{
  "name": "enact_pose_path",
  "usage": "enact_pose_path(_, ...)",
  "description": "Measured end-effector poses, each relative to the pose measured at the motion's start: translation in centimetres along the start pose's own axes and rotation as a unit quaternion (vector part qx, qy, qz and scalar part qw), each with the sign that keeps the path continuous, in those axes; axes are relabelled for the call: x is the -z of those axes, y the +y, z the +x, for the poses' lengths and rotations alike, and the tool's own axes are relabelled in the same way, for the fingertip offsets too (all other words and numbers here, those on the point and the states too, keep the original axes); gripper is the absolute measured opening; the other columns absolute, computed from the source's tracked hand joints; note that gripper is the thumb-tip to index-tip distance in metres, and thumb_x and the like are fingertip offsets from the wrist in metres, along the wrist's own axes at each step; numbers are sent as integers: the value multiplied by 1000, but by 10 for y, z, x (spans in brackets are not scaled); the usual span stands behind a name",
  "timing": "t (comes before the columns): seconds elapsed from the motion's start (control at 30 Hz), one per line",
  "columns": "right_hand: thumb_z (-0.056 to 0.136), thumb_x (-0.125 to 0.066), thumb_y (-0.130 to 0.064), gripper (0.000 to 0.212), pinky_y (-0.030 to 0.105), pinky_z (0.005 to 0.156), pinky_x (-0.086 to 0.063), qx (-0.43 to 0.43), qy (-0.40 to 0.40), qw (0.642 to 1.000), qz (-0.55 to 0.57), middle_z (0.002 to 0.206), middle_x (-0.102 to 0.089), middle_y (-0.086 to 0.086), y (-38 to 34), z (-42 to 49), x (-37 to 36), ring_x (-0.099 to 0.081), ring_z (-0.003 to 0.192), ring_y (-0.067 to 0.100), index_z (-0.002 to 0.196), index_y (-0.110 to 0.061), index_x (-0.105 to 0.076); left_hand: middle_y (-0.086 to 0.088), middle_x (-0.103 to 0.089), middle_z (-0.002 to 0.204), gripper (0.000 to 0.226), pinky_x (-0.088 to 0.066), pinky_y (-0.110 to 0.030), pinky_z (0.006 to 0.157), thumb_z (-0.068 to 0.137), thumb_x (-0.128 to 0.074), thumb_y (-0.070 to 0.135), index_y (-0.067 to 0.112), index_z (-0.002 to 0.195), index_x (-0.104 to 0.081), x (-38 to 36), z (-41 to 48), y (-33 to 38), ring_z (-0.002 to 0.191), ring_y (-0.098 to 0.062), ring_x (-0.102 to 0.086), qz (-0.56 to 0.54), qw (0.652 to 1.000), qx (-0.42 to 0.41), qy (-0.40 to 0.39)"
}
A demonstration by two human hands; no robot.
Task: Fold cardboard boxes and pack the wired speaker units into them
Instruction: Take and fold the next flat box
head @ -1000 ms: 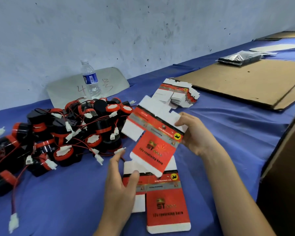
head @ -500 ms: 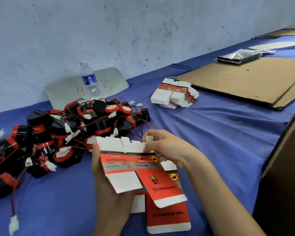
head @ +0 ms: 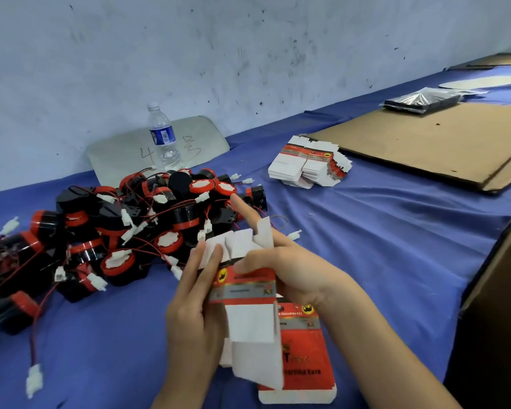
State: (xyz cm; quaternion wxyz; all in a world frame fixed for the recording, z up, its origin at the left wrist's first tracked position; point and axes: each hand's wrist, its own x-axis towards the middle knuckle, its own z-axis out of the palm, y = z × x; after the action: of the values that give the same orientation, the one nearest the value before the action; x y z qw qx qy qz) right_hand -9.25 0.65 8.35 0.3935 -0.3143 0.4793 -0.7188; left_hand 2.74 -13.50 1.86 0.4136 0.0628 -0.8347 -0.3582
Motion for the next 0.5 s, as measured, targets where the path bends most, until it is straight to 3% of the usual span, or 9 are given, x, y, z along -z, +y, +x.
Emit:
enact_pose_path(0.03,78,-52,11,88,30,62,-46,8,-6,1000,5,85,-53,12,-2,-2,3,-52,64,18,140,-50,-37,4,-37,150,56,-28,-4,104,85,-50,8,23,138,-41,-22,6,22,139,-6,-30,-10,1000,-16,3)
enact_pose_path(0.07,78,-49,12,87,30,60,-43,12,-9,1000,12,84,-50,13,-5,-3,6,-49,61,18,139,-49,-39,5,-34,151,54,-25,-5,107,86,-48,9,24,138,-42,-26,5,26,142,-5,-25,-6,999,-2,-42)
enact_pose_path(0.17,72,-47,7,80,23,50,-43,14,3,999,45,64,-51,8,-10,-7,13,-48,48,15,132,-47,-49,11,-19,158,63,-16,-5,110,83,-42,8,27,142,-36,-20,8,16,146,-2,-9,-48,991,4,-125)
enact_pose_path(0.27,77,-43,7,75,24,52,-45,23,17,998,53,65,-59,4,-10,-7,18,-51,51,15,133,-42,-50,13,1,161,69,-5,-7,112,82,-35,32,27,149,-20,-25,3,22,146,-1,6,-61,982,-17,-176)
enact_pose_path(0.3,76,-45,4,74,26,55,-44,26,22,998,48,68,-60,4,-9,-6,17,-51,54,17,133,-42,-50,16,5,161,70,-8,-5,110,82,-35,42,31,149,-17,-28,1,22,145,4,6,-79,983,9,-167)
enact_pose_path(0.37,75,-47,-6,70,28,62,-51,43,21,999,21,79,-67,3,-7,-3,11,-60,64,16,137,-39,-46,19,5,160,78,-25,-2,102,78,-46,59,41,147,-15,-30,2,27,141,14,-5,-147,977,83,-131)
enact_pose_path(0.4,78,-49,-11,68,31,72,-55,56,20,998,-12,92,-70,4,-4,-1,6,-66,78,16,139,-38,-43,20,-1,160,85,-33,-6,100,74,-54,64,44,147,-14,-29,3,30,141,11,-14,-178,972,109,-112)
enact_pose_path(0.47,82,-56,-25,64,33,98,-48,89,50,986,-129,125,-62,-1,1,2,-6,-59,114,8,142,-41,-38,27,-29,151,92,-43,-17,97,71,-65,55,44,146,-12,-31,4,34,134,4,-39,-240,959,125,-79)
enact_pose_path(0.5,84,-57,-30,63,25,100,-46,114,70,975,-178,129,-59,-9,4,4,-12,-54,117,-2,143,-42,-37,35,-40,141,91,-47,-15,91,71,-65,47,42,145,-12,-31,4,34,125,5,-48,-266,955,119,-61)
